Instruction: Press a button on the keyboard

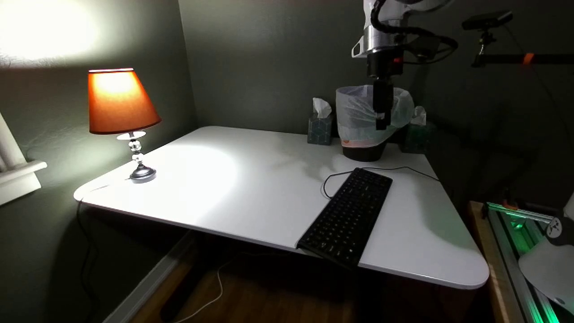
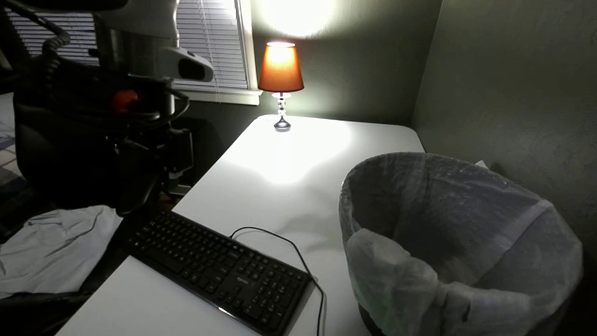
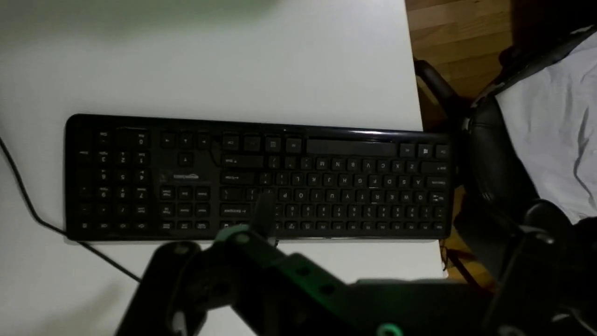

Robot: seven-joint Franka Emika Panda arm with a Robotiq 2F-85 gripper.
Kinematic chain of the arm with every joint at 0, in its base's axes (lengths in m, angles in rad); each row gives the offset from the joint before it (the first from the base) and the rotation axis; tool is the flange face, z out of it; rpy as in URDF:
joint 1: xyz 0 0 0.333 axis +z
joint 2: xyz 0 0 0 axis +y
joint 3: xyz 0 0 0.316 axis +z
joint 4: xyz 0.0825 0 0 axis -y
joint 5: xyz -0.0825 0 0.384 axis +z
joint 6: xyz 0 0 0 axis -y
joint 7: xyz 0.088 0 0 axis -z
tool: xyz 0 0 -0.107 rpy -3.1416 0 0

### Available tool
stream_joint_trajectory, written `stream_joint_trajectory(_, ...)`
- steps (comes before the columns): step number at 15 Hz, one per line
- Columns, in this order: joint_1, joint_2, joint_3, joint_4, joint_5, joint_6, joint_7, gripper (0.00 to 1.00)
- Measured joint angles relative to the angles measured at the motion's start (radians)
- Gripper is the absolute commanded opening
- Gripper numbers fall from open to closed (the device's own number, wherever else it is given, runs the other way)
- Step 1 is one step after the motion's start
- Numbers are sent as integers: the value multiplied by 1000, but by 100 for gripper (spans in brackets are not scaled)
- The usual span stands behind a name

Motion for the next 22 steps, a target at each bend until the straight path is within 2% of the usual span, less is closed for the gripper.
stream_joint_trajectory(6,26,90,87,-82,2,189,86,100)
stream_joint_trajectory(11,51,183,132,-91,3,301,125,100)
stream_joint_trajectory(17,80,272,176,-84,-1,341,163,100)
stream_joint_trajectory(22,81,290,181,-76,-3,341,163,100)
